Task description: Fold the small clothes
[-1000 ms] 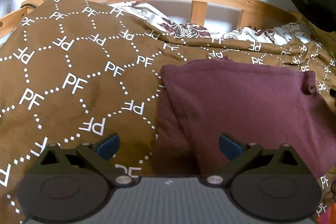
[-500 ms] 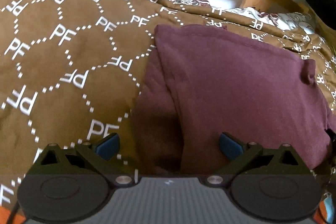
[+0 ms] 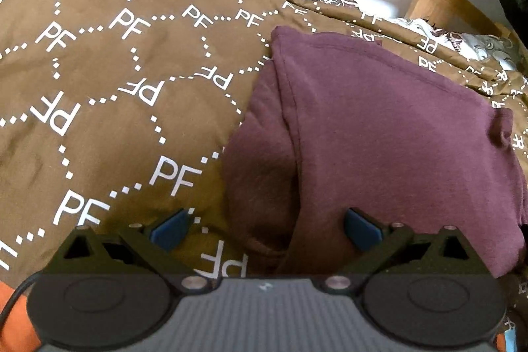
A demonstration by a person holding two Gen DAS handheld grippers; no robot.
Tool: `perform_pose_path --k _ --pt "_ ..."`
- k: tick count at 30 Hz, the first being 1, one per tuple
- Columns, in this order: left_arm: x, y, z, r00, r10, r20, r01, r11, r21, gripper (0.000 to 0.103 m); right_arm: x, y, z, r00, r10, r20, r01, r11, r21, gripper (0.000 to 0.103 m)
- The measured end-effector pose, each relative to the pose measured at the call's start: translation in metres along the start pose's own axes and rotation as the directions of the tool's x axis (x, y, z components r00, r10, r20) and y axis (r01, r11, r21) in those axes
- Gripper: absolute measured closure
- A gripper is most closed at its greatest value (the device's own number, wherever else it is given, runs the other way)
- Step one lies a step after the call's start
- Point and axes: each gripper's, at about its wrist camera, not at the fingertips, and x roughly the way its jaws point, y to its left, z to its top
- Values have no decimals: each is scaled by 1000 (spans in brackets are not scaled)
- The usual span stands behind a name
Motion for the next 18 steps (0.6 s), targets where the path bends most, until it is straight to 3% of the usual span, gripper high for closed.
perform_pose_path --k 18 --pt "5 -2 0 1000 18 0 -18 1000 8 1 5 -4 -4 1000 26 -12 -25 999 43 1"
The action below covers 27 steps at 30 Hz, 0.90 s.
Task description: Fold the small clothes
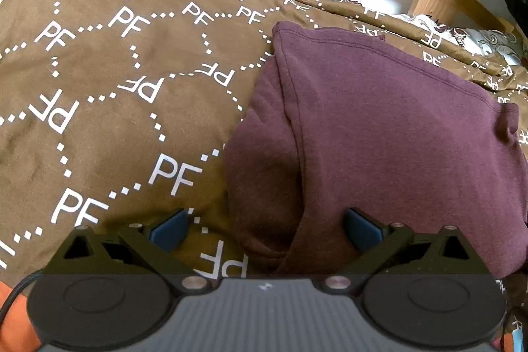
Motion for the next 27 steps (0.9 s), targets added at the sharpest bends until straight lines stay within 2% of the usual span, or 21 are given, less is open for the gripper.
perform_pose_path --k 13,23,27 --pt "1 2 0 1000 -4 3 4 1000 3 1 -2 0 1 1000 -3 9 3 1000 4 1" --pt "1 3 -2 1000 -11 13 11 1000 12 0 -18 6 8 994 -55 100 55 998 -4 1" --pt "0 3 -3 1000 -13 15 13 1000 15 0 -30 11 12 982 -69 177 75 997 -31 1"
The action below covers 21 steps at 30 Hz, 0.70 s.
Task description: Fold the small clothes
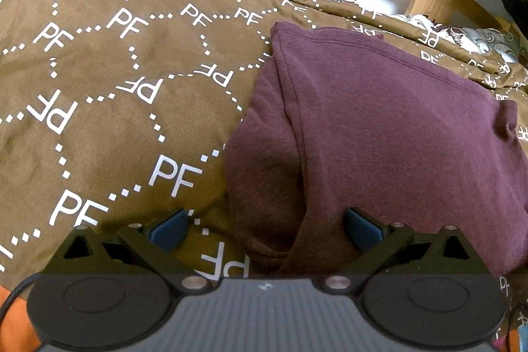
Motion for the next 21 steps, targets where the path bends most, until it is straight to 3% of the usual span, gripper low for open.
perform_pose_path --k 5,12,16,21 --pt "0 -1 -1 1000 6 4 -6 1000 5 0 -9 25 6 996 90 24 -88 994 -63 1" --pt "0 -1 0 1000 5 -3 -5 1000 6 0 -13 80 12 961 274 -22 -274 950 -150 1" --pt "-1 1 -1 1000 0 -5 0 1000 4 0 -13 103 16 948 318 -16 -315 930 -187 1" --pt "0 -1 -2 1000 11 -5 -11 1000 11 0 -2 113 0 937 337 -95 -349 916 -196 1"
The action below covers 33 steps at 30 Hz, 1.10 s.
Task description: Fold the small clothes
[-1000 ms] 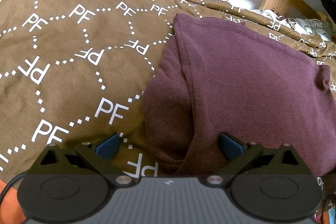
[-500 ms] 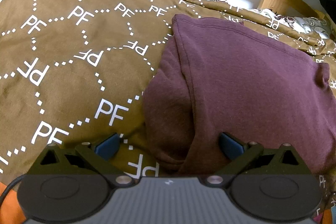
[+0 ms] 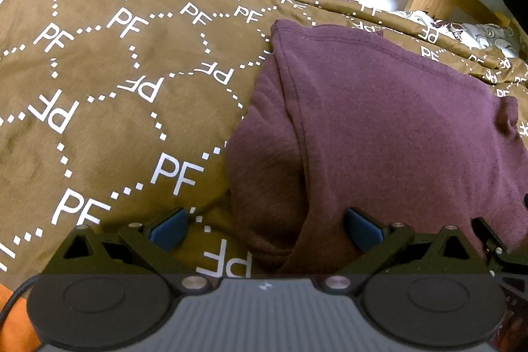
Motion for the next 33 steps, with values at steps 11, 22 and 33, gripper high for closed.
perform_pose_path --k 11,22,33 --pt "1 -1 -1 1000 5 6 -5 1000 4 0 1 -13 -9 998 69 -12 -67 992 104 1" --pt "0 1 3 1000 -7 -2 7 1000 3 1 0 -12 -9 998 67 -11 -65 993 103 1" --pt "1 -12 21 999 15 46 -20 994 109 0 -2 -5 -4 999 31 -22 -30 998 63 1"
